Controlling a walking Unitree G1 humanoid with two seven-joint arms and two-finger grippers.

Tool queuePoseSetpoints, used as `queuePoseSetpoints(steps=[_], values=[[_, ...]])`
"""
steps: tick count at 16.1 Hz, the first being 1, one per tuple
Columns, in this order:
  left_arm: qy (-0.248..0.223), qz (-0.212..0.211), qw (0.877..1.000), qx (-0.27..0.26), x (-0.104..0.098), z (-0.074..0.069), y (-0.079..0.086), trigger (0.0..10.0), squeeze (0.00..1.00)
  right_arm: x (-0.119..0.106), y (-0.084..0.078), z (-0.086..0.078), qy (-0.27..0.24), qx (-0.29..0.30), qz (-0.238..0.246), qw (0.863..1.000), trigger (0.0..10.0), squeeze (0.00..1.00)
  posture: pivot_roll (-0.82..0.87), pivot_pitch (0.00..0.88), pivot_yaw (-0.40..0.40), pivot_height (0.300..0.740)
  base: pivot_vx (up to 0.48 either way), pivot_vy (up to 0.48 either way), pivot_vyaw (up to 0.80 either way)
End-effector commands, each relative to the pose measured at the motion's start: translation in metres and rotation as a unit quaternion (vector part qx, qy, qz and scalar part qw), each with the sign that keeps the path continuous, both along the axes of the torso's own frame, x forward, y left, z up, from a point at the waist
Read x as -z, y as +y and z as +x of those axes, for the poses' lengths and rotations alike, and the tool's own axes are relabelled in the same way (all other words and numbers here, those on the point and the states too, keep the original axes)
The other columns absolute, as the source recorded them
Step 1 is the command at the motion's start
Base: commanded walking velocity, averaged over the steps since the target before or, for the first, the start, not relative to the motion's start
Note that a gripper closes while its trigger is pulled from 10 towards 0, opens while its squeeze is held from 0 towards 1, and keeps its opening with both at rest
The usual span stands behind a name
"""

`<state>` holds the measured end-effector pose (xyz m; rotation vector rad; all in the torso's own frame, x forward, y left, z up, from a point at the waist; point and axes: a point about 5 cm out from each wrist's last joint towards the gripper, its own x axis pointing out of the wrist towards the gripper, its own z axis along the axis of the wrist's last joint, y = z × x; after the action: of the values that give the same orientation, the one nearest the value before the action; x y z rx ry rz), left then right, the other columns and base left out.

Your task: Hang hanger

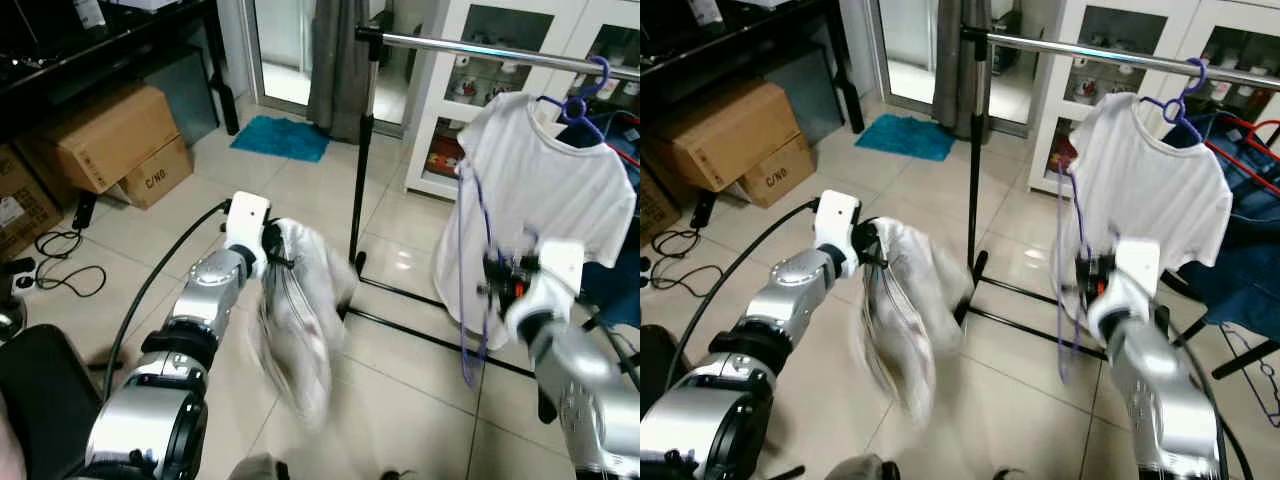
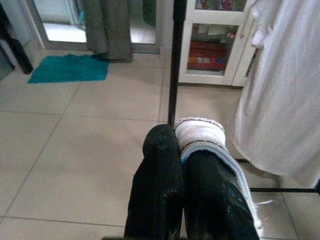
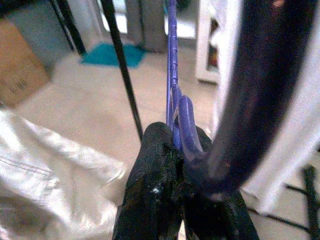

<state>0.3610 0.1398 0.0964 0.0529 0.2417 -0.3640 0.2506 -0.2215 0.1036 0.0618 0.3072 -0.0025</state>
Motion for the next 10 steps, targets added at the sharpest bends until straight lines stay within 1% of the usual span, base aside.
queuePoseSetpoints(steps=[1, 2, 3, 4, 5, 6, 7, 8, 9, 10], values=[[-0.064, 0.002, 0.998, 0.001, -0.021, 0.002, 0.001, 10.0, 0.0, -0.005, 0.001, -0.006, -0.004, 0.005, -0.027, 1.0, 10.0, 0.0, -0.04, 0.0, 0.05, 0.74, 0.0, 0.0, 0.0], [-0.083, -0.004, 0.997, -0.005, -0.023, 0.0, 0.003, 10.0, 0.0, -0.002, 0.0, -0.01, -0.004, 0.018, -0.032, 0.999, 10.0, 0.0, -0.04, 0.0, 0.058, 0.74, 0.0, 0.0, -0.8], [-0.111, -0.029, 0.993, -0.038, -0.026, -0.005, 0.01, 10.0, 0.0, 0.003, -0.001, -0.018, 0.009, 0.032, -0.029, 0.999, 10.0, 0.0, -0.05, 0.0, 0.056, 0.74, 0.0, 0.0, -0.8], [-0.135, -0.032, 0.989, -0.051, -0.029, -0.007, 0.01, 10.0, 0.0, 0.004, 0.0, -0.02, 0.014, 0.037, -0.019, 0.999, 10.0, 0.0, -0.05, 0.0, 0.056, 0.74, 0.0, 0.0, -0.8], [-0.13, -0.049, 0.989, -0.052, -0.027, -0.01, 0.007, 10.0, 0.0, 0.006, 0.002, -0.022, 0.02, 0.036, -0.019, 0.999, 10.0, 0.0, -0.04, 0.0, 0.044, 0.74, 0.0, 0.0, -0.8], [-0.125, -0.055, 0.989, -0.054, -0.024, -0.014, 0.006, 10.0, 0.0, 0.009, 0.002, -0.024, 0.022, 0.038, -0.019, 0.999, 10.0, 0.0, -0.03, 0.0, 0.037, 0.74, 0.0, 0.0, -0.8], [-0.13, -0.058, 0.988, -0.061, -0.022, -0.018, 0.006, 10.0, 0.0, 0.009, 0.003, -0.024, 0.019, 0.054, 0.012, 0.998, 10.0, 0.0, -0.03, 0.0, 0.029, 0.74, 0.0, 0.0, -0.8], [-0.097, -0.068, 0.991, -0.069, -0.015, -0.022, 0.01, 10.0, 0.0, 0.01, 0.004, -0.023, 0.019, 0.068, 0.025, 0.997, 10.0, 0.0, -0.03, 0.0, 0.04, 0.74, 0.0, 0.0, -0.8], [-0.074, -0.075, 0.993, -0.053, -0.011, -0.024, 0.011, 10.0, 0.0, 0.011, 0.005, -0.022, 0.02, 0.069, 0.021, 0.997, 10.0, 0.0, -0.04, 0.0, 0.048, 0.74, 0.0, 0.0, -0.8], [-0.066, -0.062, 0.995, -0.032, -0.007, -0.029, 0.012, 10.0, 0.0, 0.011, 0.008, -0.022, 0.021, 0.063, 0.014, 0.998, 10.0, 0.0, -0.04, 0.0, 0.051, 0.74, 0.0, 0.0, -0.8]])
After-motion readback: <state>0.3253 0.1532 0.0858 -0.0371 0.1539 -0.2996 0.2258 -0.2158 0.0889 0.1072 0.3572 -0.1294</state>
